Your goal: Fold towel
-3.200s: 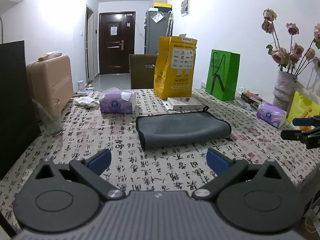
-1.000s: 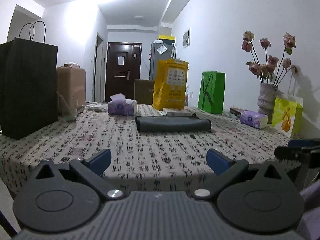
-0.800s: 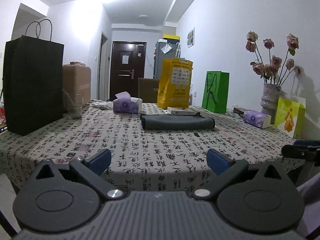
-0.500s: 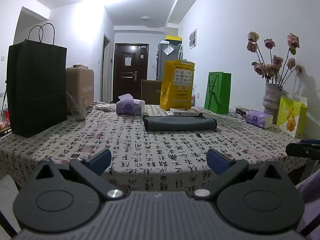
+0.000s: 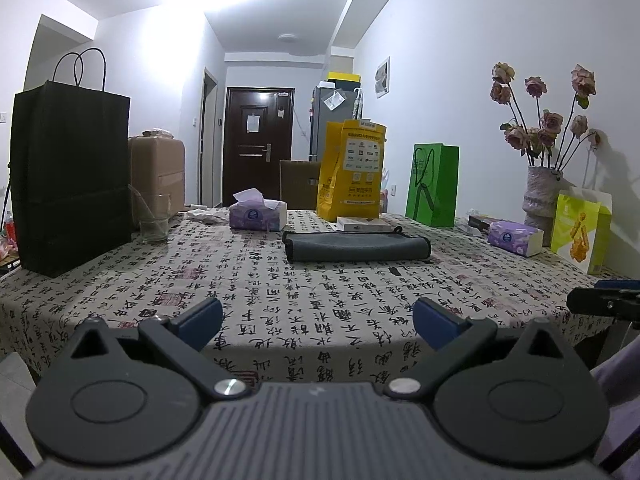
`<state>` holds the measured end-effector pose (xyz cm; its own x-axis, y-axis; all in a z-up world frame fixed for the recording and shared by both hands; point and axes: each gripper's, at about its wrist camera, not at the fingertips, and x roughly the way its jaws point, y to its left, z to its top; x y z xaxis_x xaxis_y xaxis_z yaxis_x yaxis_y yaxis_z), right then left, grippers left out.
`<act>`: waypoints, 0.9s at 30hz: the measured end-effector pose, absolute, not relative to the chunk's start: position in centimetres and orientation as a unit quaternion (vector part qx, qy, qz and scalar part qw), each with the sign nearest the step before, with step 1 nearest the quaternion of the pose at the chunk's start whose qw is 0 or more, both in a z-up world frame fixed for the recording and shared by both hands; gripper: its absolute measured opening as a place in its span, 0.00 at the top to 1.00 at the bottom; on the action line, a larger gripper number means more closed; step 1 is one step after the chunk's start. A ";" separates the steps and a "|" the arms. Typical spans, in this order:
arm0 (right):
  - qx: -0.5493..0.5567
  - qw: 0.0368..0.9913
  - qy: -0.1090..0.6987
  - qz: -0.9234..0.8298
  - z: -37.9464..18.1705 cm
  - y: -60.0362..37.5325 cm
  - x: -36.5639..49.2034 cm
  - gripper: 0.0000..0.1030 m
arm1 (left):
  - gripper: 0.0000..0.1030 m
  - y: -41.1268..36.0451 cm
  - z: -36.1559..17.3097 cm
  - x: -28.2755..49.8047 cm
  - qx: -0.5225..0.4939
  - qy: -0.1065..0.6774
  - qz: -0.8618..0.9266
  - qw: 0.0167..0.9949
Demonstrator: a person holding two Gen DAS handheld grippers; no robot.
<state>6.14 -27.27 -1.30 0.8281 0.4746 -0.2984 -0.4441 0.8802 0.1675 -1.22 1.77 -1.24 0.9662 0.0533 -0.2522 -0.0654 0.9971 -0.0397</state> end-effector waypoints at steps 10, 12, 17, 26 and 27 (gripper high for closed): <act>0.046 0.954 0.169 0.243 -1.4 -27.2 6.2 0.00 | 0.00 1.7 -1.3 -1.2 -0.024 0.127 0.028 0.991; 0.046 0.954 0.171 0.243 -1.4 -27.1 6.2 0.00 | 0.00 1.7 -1.3 -1.2 -0.024 0.127 0.028 0.991; 0.046 0.954 0.173 0.242 -1.5 -27.1 6.3 0.00 | 0.00 1.7 -1.3 -1.2 -0.024 0.127 0.028 0.991; 0.046 0.954 0.174 0.242 -1.5 -27.2 6.3 0.00 | 0.00 1.6 -1.3 -1.2 -0.024 0.128 0.025 0.991; 0.046 0.954 0.173 0.242 -1.5 -27.2 6.3 0.00 | 0.00 1.5 -1.3 -1.3 -0.024 0.128 0.026 0.991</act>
